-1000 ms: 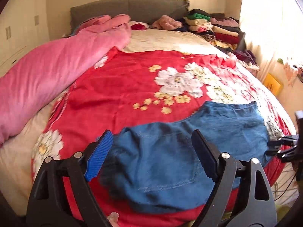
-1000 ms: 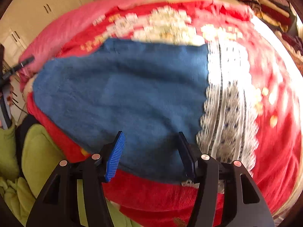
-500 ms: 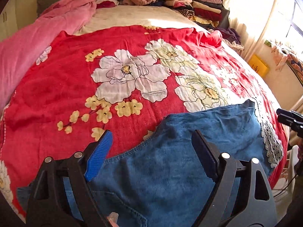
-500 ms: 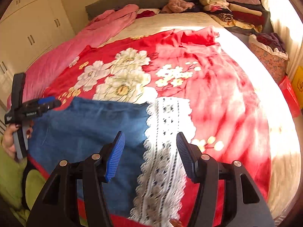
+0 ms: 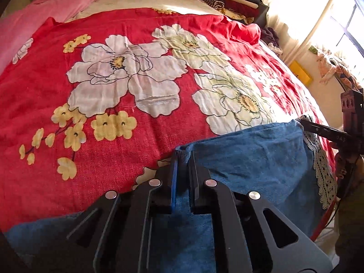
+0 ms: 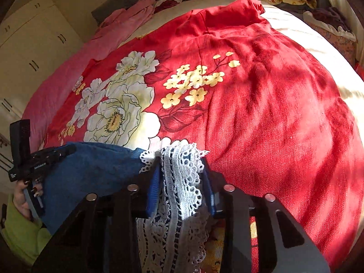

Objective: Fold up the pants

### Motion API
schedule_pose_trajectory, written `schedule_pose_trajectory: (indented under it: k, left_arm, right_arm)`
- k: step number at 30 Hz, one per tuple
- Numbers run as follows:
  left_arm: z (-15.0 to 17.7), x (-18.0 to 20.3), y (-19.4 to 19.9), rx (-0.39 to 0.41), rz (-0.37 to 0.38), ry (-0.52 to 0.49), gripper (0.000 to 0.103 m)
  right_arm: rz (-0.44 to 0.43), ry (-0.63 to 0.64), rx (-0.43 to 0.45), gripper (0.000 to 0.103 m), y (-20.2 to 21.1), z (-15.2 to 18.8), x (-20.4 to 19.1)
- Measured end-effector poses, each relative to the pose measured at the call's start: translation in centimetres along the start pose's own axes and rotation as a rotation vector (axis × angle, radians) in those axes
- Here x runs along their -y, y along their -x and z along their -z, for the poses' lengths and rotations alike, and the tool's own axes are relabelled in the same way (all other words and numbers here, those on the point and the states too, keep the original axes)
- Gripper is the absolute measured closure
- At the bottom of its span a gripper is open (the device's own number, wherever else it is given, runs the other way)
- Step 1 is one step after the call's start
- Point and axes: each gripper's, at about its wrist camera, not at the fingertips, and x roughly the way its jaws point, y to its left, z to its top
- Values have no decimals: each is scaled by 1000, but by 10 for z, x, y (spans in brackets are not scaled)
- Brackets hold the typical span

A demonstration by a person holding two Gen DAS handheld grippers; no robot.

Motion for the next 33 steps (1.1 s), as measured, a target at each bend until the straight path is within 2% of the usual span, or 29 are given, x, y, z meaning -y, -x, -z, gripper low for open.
schedule_pose_trajectory:
  k: [2, 5, 7, 12, 16, 18, 19, 21, 24, 25, 27, 29, 33]
  left_arm:
    - [-2, 9, 13, 55, -42, -56, 102]
    - [-15, 14, 29, 123, -71, -73, 102]
    - [-22, 14, 24, 114, -88, -72, 102]
    - [-14, 10, -13, 58, -151, -80, 100]
    - [-9, 4, -17, 68, -150, -64, 95]
    - [-10, 1, -8, 71, -148, -49, 70]
    - [-8, -2, 0, 83, -142, -36, 67]
    - [-6, -6, 16, 100, -141, -17, 63]
    - [1, -11, 41, 133, -169, 6, 48]
    - [5, -12, 51, 148, -174, 12, 46]
    - [13, -12, 69, 173, -175, 20, 34]
    - [25, -13, 87, 186, -159, 34, 29]
    - [51, -19, 115, 198, -158, 58, 27]
  right_arm:
    - [3, 46, 51, 83, 15, -1, -8]
    - [6, 86, 105, 84, 28, -14, -11]
    - [36, 100, 109, 84, 22, -22, -8]
    - [136, 120, 10, 81, -23, -18, 0]
    - [147, 91, 19, 75, -25, -17, 3]
    - [174, 93, 37, 63, -15, -17, 1]
    - [197, 96, 56, 50, -5, -17, -1]
    - [221, 109, 126, 43, 21, -14, -6]
    - [215, 89, 173, 38, 55, -2, -9]
    - [208, 79, 173, 38, 65, 5, -9]
    - [200, 74, 169, 38, 79, 20, -11]
    - [201, 79, 155, 38, 91, 37, -14]
    - [194, 79, 127, 38, 111, 66, -18]
